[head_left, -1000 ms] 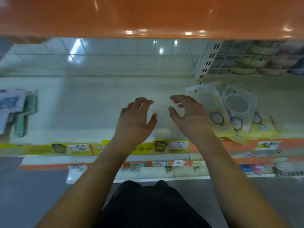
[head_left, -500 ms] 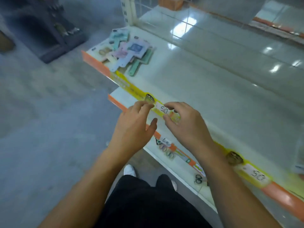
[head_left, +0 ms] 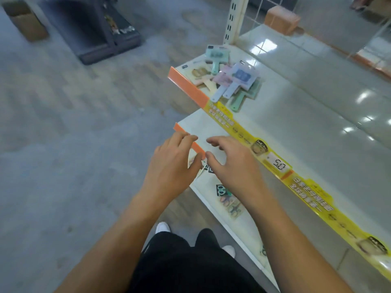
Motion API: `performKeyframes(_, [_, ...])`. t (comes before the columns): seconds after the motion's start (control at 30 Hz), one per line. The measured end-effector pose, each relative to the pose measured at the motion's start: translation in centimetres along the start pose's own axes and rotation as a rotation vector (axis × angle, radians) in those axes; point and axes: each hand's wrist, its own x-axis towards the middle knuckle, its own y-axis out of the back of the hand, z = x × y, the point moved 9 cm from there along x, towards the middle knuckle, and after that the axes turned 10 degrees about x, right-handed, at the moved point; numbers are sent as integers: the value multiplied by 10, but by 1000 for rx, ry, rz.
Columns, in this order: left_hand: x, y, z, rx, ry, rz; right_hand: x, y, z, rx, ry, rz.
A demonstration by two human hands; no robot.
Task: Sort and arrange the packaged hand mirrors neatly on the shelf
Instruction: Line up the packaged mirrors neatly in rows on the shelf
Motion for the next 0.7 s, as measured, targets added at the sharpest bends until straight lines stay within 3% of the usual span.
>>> performKeyframes(0.4, [22,35,-107,-28,-8,27,57,-69,-62,-18,-38,40])
performKeyframes(0.7, [50,26,-110,-44,-19,-9,84,-58,-46,-74,-98,140])
